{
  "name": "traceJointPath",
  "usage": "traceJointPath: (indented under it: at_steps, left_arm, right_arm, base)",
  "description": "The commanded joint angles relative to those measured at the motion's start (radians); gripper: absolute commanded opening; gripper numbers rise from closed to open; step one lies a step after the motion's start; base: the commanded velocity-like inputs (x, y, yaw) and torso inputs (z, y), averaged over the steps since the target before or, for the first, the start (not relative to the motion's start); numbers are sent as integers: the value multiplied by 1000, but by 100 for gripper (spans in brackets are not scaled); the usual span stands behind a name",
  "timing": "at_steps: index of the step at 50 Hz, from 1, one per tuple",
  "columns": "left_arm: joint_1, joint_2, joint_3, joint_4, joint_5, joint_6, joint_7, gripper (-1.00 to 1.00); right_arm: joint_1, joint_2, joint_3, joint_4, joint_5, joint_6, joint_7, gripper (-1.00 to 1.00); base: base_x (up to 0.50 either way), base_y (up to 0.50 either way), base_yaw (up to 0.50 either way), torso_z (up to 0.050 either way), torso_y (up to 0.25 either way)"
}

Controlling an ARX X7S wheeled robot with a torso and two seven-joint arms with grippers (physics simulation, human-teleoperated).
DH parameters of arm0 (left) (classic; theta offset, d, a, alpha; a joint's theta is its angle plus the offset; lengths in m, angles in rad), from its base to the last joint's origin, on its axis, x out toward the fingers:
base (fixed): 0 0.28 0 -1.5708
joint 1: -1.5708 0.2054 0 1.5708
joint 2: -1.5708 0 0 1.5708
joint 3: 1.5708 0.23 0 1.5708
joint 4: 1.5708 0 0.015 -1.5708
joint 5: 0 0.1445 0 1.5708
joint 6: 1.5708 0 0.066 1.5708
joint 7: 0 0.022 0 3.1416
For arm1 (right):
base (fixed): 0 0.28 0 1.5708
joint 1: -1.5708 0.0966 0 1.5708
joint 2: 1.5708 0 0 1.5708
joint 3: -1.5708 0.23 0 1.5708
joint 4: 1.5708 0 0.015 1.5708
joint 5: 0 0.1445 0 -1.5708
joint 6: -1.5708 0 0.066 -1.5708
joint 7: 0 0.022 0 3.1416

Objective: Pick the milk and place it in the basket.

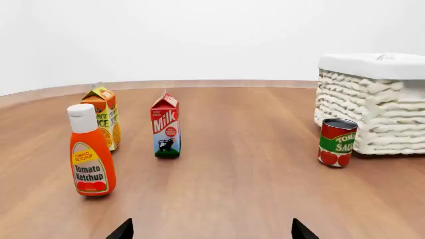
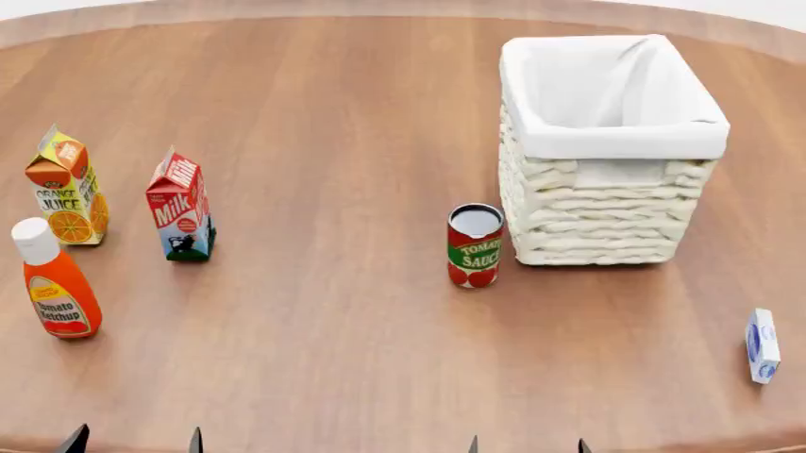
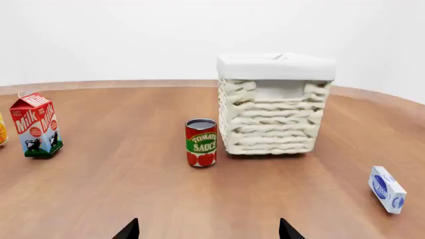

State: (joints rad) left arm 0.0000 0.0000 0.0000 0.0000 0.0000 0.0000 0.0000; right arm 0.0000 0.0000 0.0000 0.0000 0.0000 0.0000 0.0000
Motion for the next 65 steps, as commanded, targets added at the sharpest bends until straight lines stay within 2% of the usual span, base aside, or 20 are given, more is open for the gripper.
traceJointPath:
  at_steps: [1, 6, 15, 16, 17, 19, 32, 60, 65]
  left_arm:
    - [1, -16, 19, 1, -16, 1, -18, 100]
    - [-1, -34, 39, -2, -34, 3, -39, 100]
    - [-2, -53, 61, -2, -52, 5, -61, 100]
    - [-39, -3, 26, -150, 36, 150, -127, 100]
    - [-4, -37, 45, -16, -38, 14, -44, 100]
    - [-3, -43, 51, -1, -41, 0, -50, 100]
    - [-4, -68, 83, -1, -53, 7, -73, 100]
    - [-11, -104, 120, -18, -84, 19, -105, 100]
    - [-12, -108, 126, -18, -91, 16, -111, 100]
  right_arm:
    - [2, 16, -24, 8, 10, -5, 20, 100]
    - [9, 28, -25, 3, 63, 25, 41, 100]
    - [18, 52, -62, 15, 34, 54, 93, 100]
    - [-150, 0, 150, -150, -74, -150, 150, 100]
    - [0, 9, 0, 0, 9, 0, 13, 100]
    - [1, 15, -21, -2, 8, 8, 27, 100]
    - [12, 45, -56, 8, 37, 24, 91, 100]
    - [34, 78, -128, 46, 49, 20, 142, 100]
    - [38, 84, -139, 49, 46, 25, 151, 100]
  base:
    - [0, 0, 0, 0, 0]
    - [0, 0, 0, 0, 0]
    - [0, 0, 0, 0, 0]
    - [0, 0, 0, 0, 0]
    - [0, 0, 0, 0, 0]
    - [0, 0, 0, 0, 0]
    - [0, 11, 0, 0, 0]
    - [0, 500, 0, 0, 0]
    - [0, 0, 0, 0, 0]
